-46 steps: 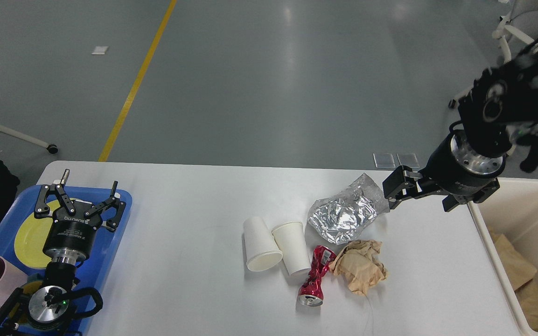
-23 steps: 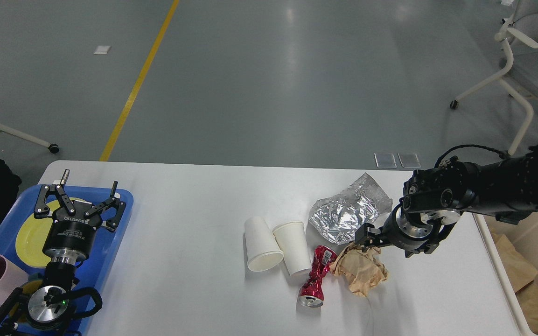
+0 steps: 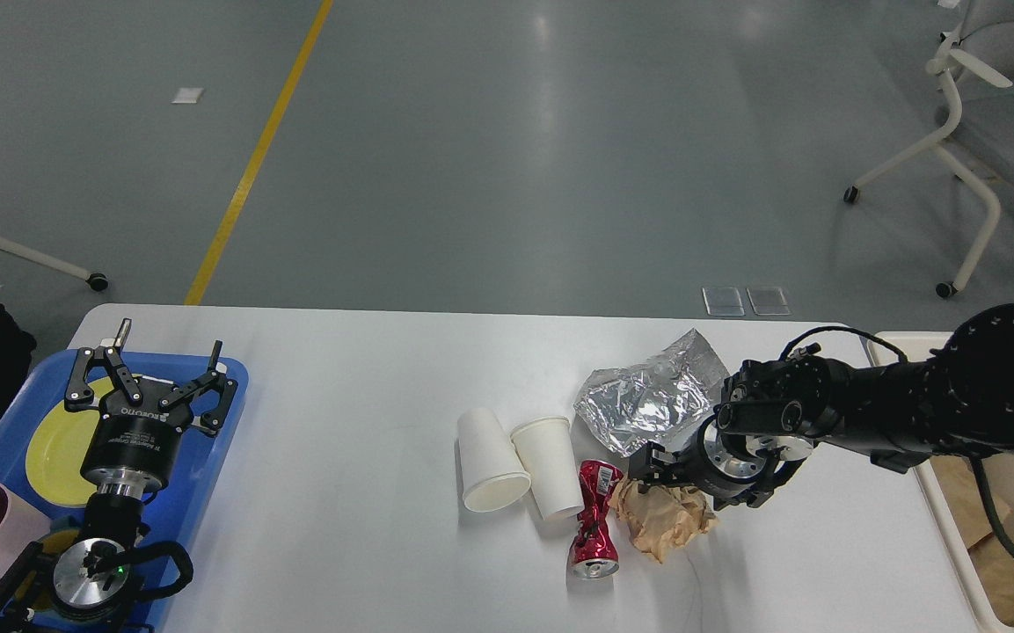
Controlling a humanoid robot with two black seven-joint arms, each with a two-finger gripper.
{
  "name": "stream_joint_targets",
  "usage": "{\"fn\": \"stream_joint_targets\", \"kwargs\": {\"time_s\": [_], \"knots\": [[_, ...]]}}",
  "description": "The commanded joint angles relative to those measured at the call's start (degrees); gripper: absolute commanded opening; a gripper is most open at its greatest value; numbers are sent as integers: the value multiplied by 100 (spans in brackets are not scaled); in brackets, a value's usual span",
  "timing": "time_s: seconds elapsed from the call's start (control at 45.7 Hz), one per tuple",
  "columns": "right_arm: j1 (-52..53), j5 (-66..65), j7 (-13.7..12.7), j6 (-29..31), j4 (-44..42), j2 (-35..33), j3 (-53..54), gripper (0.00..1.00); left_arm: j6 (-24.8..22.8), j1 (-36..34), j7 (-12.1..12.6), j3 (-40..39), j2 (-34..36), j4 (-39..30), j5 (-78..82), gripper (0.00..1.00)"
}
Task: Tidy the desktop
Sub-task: 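Lower the right gripper and grasp the crumpled paper near the red can, then carry the crumpled paper into the white bin and release it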
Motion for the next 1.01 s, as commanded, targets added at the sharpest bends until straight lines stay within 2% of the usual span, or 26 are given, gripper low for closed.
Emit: {"fn": "stream_joint_targets", "kwargs": {"time_s": [0.0,0.109,0.219,0.306,0.7,0.853,0.984], "knots": [[-172,0,3,-43,-143,53,20,92,0,0,0,0,0,0,0,96],[-356,0,3,-324,-135,53,29,72,0,0,0,0,0,0,0,96],[-330,44,3,-351,-65,53,29,31,0,0,0,0,0,0,0,96],[-313,140,3,-325,-56,26,37,2,0,0,0,0,0,0,0,96],[-111,589,-23,-140,199,-325,-59,0,0,0,0,0,0,0,0,96],[776,598,-49,378,1024,-843,-235,0,0,0,0,0,0,0,0,96],[1865,685,-67,686,1797,-993,-937,0,0,0,0,0,0,0,0,96]]}}
